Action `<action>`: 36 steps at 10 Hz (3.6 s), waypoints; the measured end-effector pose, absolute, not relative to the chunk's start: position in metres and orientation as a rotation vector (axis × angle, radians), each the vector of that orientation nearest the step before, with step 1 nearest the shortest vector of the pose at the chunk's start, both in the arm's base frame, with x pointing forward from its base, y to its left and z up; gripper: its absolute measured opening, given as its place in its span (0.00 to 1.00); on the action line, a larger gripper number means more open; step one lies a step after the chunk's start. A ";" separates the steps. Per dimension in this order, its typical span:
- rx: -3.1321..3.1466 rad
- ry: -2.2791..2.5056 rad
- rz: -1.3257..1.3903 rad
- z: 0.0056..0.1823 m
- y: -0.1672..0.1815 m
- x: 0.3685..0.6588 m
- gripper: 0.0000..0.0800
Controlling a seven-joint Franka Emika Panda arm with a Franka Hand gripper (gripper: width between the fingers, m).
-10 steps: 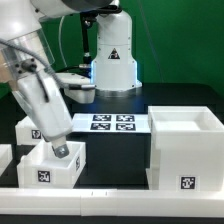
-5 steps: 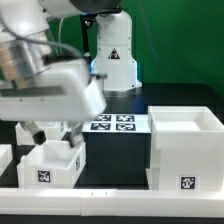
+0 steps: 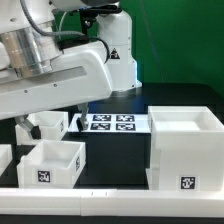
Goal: Assemble drawer
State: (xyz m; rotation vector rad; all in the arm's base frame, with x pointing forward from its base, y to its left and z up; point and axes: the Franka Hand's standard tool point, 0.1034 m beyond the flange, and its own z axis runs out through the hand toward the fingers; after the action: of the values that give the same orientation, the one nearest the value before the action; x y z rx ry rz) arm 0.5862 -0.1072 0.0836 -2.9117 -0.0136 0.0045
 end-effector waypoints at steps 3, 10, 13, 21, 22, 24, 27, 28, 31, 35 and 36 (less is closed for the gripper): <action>-2.853 -0.779 -0.113 0.080 -0.095 0.574 0.81; -2.438 -1.776 -0.097 0.069 -0.115 0.548 0.81; -2.337 -1.925 -0.100 0.062 -0.126 0.528 0.81; -2.359 -1.898 -0.060 0.011 -0.120 0.512 0.81; -2.359 -1.907 -0.066 0.011 -0.118 0.512 0.81; -2.373 -1.887 -0.061 0.009 -0.121 0.510 0.59; -2.383 -1.874 -0.059 0.009 -0.122 0.510 0.18; -2.389 -1.866 -0.058 0.009 -0.122 0.509 0.18; -2.354 -1.933 -0.066 0.017 -0.112 0.517 0.05; -2.205 -2.117 0.015 0.033 -0.069 0.546 0.05; -2.165 -2.162 0.011 0.029 -0.072 0.536 0.05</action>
Offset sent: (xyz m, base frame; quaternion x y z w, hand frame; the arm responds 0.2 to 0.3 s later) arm -0.0338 0.0319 0.0018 -0.0576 0.0178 -0.4381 0.8969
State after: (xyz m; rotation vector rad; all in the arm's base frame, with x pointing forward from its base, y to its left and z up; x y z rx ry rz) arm 0.5357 -0.0725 0.0293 -2.1654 -2.1619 0.0108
